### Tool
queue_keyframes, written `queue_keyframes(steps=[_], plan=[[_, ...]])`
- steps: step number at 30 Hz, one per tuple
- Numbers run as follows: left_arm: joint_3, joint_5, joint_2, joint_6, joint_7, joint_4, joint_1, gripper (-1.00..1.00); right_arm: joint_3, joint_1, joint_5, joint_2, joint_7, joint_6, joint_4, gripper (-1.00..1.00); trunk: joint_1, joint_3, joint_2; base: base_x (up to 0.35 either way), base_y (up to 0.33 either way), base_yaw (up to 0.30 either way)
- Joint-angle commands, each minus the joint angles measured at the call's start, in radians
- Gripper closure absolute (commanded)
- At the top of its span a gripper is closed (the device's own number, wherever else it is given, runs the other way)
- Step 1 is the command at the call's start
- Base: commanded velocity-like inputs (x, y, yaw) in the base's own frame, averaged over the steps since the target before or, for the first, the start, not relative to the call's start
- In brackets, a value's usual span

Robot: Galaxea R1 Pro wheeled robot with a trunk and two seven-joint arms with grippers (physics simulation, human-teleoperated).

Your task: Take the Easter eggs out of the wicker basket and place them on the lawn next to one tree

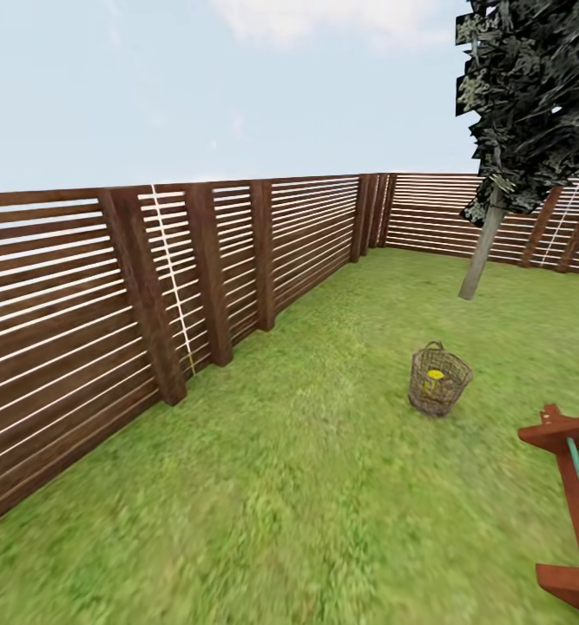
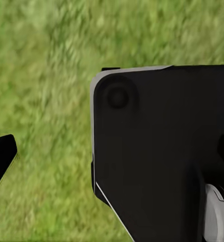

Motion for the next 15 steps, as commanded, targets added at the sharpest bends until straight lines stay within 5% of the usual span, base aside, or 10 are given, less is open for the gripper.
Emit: queue_keyframes(steps=[1,6,15], plan=[[-0.001,-0.001,0.0,-0.003,0.001,0.0,0.0,-1.0,-0.003,0.0,-0.001,0.0,-0.001,-0.002,-0.002,-1.0,0.001,-0.002,-0.002,0.308,0.096,-0.041],[-0.001,-0.001,0.0,-0.003,0.001,0.0,-0.001,-1.0,-0.003,0.0,-0.001,0.0,-0.001,-0.002,-0.002,-1.0,0.001,-0.002,-0.002,0.308,0.097,-0.105],[-0.001,-0.001,0.0,-0.003,0.001,0.0,0.0,-1.0,-0.004,0.0,-0.001,0.0,0.0,-0.003,-0.002,-1.0,0.001,-0.002,-0.002,0.308,0.104,-0.248]])
